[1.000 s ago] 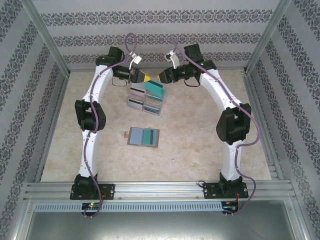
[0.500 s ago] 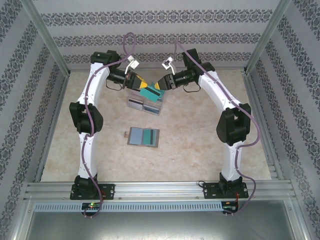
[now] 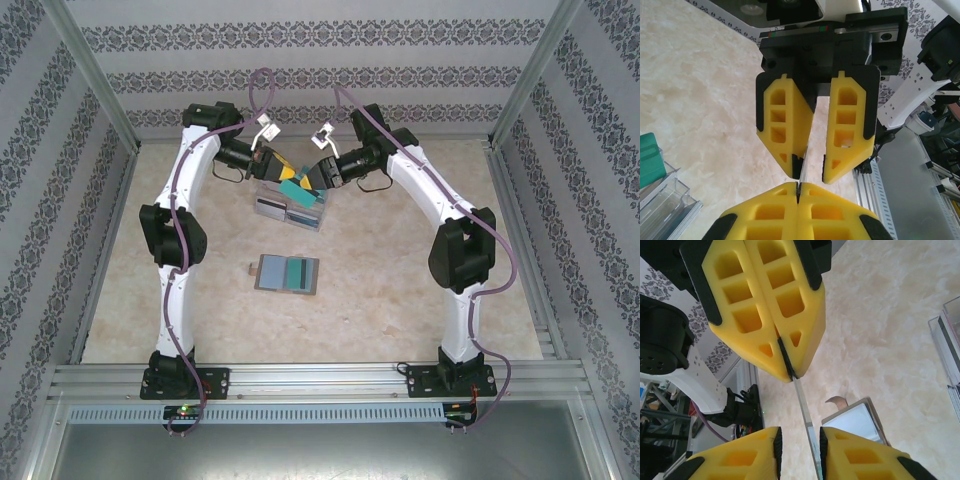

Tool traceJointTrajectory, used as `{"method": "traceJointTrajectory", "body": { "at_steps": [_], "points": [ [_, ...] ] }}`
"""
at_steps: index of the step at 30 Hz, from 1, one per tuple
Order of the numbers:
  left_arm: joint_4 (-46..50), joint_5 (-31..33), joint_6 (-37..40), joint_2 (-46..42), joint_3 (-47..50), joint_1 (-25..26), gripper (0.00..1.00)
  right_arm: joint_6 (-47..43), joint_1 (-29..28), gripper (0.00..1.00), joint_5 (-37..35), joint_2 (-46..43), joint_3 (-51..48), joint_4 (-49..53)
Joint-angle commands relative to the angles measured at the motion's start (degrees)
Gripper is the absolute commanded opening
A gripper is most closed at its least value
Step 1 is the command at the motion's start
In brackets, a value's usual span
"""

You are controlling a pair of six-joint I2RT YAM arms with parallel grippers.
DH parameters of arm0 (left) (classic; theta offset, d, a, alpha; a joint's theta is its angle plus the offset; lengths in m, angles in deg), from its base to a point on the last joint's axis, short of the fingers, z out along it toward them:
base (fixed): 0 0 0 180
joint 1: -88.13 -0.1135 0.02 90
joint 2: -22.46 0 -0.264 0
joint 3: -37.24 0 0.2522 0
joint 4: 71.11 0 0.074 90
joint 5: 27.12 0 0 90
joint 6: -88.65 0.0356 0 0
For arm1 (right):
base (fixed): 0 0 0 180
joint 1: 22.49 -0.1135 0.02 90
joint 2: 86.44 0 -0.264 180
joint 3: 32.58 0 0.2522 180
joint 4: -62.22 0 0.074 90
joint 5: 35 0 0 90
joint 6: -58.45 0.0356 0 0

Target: Put the credit cards into the card holder

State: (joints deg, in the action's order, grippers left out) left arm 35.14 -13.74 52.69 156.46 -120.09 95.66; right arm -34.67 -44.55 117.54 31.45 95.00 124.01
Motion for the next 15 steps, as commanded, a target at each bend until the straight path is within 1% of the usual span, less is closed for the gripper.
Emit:
{"method": "traceJointTrajectory", "body": {
  "at_steps": [1, 2, 5, 10, 12, 13, 14, 15],
  "points": [
    [5.96, -0.12, 1.85, 0.22, 0.28, 0.64, 0.0, -3.53, -1.21, 0.2, 0.4, -0.31, 3.33, 5.22],
    [5.86, 0.15, 1.7, 0.22, 0.28, 0.64, 0.0, -3.43, -1.23, 0.16, 0.13, -0.29, 3.27, 5.08],
    [5.97, 0.46, 1.66, 0.23, 0.26, 0.64, 0.0, -3.15, -1.21, 0.08, -0.3, -0.13, 3.36, 4.84],
    [6.39, 0.1, 2.14, 0.22, 0.38, 0.64, 0.0, -2.61, -1.58, 0.01, -2.08, -0.41, 2.75, 4.36],
    [5.82, -0.27, 1.51, 0.22, 0.46, 0.56, 0.29, -0.89, -1.97, 0.0, -3.21, -1.09, 1.15, 2.9],
    [5.39, -0.5, 0.75, 0.22, 0.62, 0.4, 0.38, -0.42, -2.27, 0.0, -3.89, -1.76, -0.13, 2.12],
    [4.98, -0.59, 0.19, 0.07, 0.9, 0.19, 0.42, 0.88, -2.61, 0.0, -5.01, -3.05, -2.43, 0.19],
    [4.18, -1.12, -0.69, -0.29, 1.73, -0.2, 0.44, 3.28, -2.91, 0.0, -5.62, -4.52, -6.07, -3.24]
  ]
}}
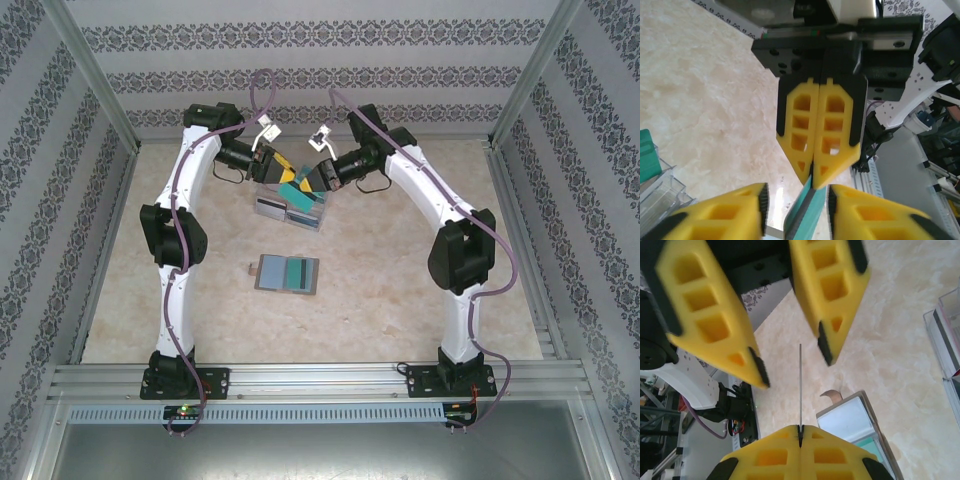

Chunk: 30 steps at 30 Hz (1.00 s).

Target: Put the credit cards into the card holder

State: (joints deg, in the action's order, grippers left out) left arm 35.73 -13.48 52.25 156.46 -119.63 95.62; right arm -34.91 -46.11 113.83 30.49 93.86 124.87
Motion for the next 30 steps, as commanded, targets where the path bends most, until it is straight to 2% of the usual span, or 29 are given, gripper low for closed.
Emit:
{"method": "traceJointTrajectory", "body": {
  "at_steps": [1, 3, 5, 6, 7, 9, 10, 11, 13, 16, 20, 21, 26, 30],
  "points": [
    [2.58, -2.57, -1.02, -1.09, 3.25, -0.74, 0.44, 5.87, -1.72, 0.0, -2.55, -5.46, -9.15, -7.46],
    [-0.5, -5.6, -2.31, -3.99, 9.59, -2.16, 0.44, 11.69, -2.44, 0.0, -5.28, -9.72, -18.78, -15.8],
    [-7.15, -8.8, -4.5, -9.24, 20.85, -3.62, 0.44, 20.29, -3.37, 0.0, -7.56, -14.34, -30.17, -27.5],
    [-11.96, -8.32, -7.34, -11.94, 26.15, -3.86, 0.43, 23.14, -4.02, 0.0, -8.68, -15.98, -35.16, -31.78],
    [-20.34, -5.66, -13.44, -15.43, 33.19, -3.8, 0.43, 26.29, -5.02, 0.0, -10.91, -17.59, -39.89, -36.03],
    [-43.05, 8.07, -32.85, -23.27, 46.57, -2.3, 0.46, 30.6, -7.88, 0.0, -15.36, -19.81, -46.55, -42.74],
    [-50.96, 18.67, -39.47, -26.96, 51.84, -1.31, 0.5, 32.64, -9.65, 0.0, -18.84, -20.88, -49.46, -45.58],
    [-56.25, 26.43, -45.73, -29.67, 55.15, -1.12, 0.5, 34.58, -11.48, 0.0, -22.02, -21.79, -51.77, -48.06],
    [-62.75, 35.88, -56.24, -34.56, 61.1, -1.52, 0.5, 37.84, -14.43, 0.0, -27.3, -23.14, -55.11, -51.83],
    [-65.19, 43.08, -63.84, -40.67, 69.11, -0.81, 0.51, 43.29, -18.7, 0.0, -36.79, -24.63, -59.5, -56.5],
    [-61.05, 52.17, -65.16, -46.33, 78.12, -0.78, 0.5, 50.6, -22.17, 0.0, -45.21, -24.64, -65.66, -64.69],
    [-60.84, 52.75, -65.03, -47.43, 80.17, -0.77, 0.5, 50.92, -22.72, 0.0, -47.0, -24.49, -66.57, -65.56],
    [-60.83, 47.06, -65.63, -46.68, 88.42, -0.67, 0.46, 56.83, -23.4, 0.0, -51.39, -22.68, -71.41, -73.61],
    [-63.46, 44.88, -67.33, -48.07, 93.5, -0.46, 0.41, 59.76, -23.44, 0.0, -51.34, -21.14, -73.23, -77.23]
  ]
}}
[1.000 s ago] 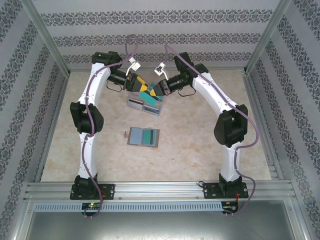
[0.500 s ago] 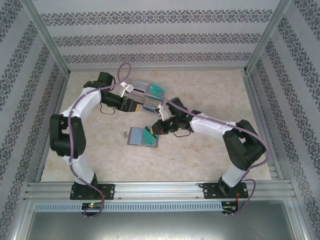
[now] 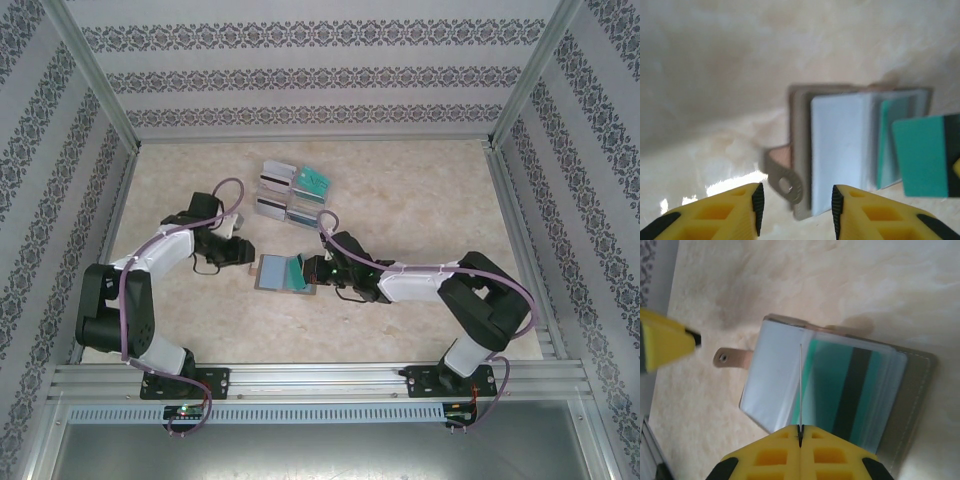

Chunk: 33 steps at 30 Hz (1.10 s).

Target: Put the credit cards into the card holder

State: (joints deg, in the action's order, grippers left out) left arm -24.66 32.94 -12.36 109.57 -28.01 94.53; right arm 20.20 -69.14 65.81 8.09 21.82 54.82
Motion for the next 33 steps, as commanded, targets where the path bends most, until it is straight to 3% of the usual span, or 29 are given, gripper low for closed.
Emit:
{"method": "traceJointTrajectory", "body": {
  "at_steps": [1, 12, 24, 33],
  "points": [
    [-2.88, -1.62, -3.14, -1.56, 2.79, 0.76, 0.41, 5.41, -0.37, 0.0, -2.39, 2.11, -1.35, -8.56],
    [-6.06, -0.82, -5.41, 1.08, 7.4, 2.57, 0.44, 10.04, 0.76, 0.0, 3.07, 8.04, -0.12, -14.42],
    [-10.55, -3.28, -6.87, 4.21, 9.19, 5.25, 0.35, 13.25, 1.39, 0.0, 3.97, 11.43, 0.27, -17.15],
    [-13.62, -3.81, -8.73, 6.05, 10.03, 8.57, 0.22, 14.21, 1.78, 0.0, 4.13, 14.42, 1.52, -18.99]
  ]
}}
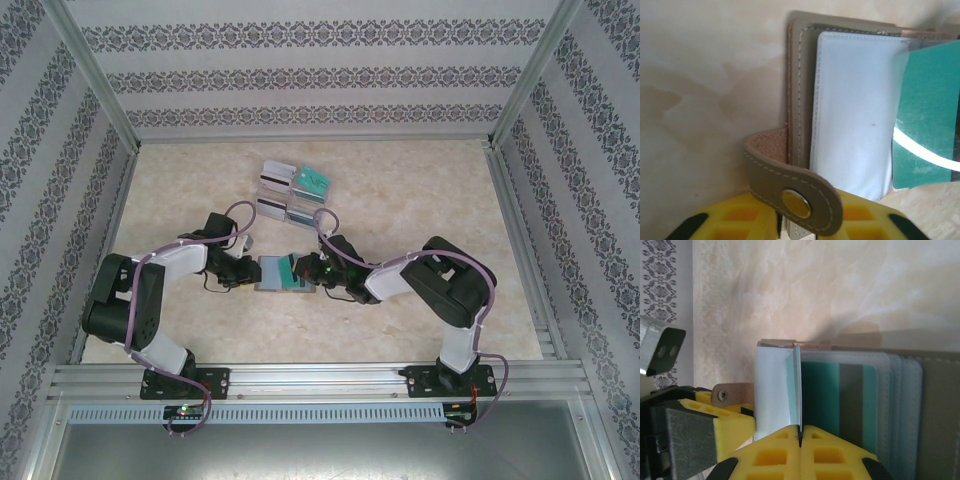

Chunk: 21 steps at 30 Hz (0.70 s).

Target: Put the credit cards into the card holder

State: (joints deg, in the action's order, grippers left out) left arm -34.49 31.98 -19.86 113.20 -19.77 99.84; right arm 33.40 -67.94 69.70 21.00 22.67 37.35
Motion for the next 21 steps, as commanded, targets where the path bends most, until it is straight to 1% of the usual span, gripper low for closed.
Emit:
{"method": "traceJointTrajectory", "body": {
  "at_steps": [1, 7, 11, 16, 21],
  "points": [
    [-3.94, -2.77, -1.35, 2.39, 1.92, 3.5, 0.21, 1.25, 0.78, 0.0, 0.39, 1.77, 0.84, -1.55],
    [-4.69, -3.01, -2.34, 2.34, 2.33, 5.19, 0.16, 2.48, 0.97, 0.0, 1.18, 3.13, 1.99, -2.96],
    [-4.79, -2.86, -2.98, 2.25, 2.14, 6.46, 0.15, 1.32, 0.97, 0.0, 1.37, 4.42, 2.8, -2.76],
    [-5.51, -2.99, -3.64, 2.33, 1.88, 6.71, 0.15, 1.19, 0.73, 0.0, 2.46, 5.76, 2.87, -2.55],
    [-5.89, -3.21, -3.58, 3.69, 1.16, 6.98, 0.15, 0.29, 0.7, 0.0, 7.22, 7.39, 6.26, 0.42]
  ]
}}
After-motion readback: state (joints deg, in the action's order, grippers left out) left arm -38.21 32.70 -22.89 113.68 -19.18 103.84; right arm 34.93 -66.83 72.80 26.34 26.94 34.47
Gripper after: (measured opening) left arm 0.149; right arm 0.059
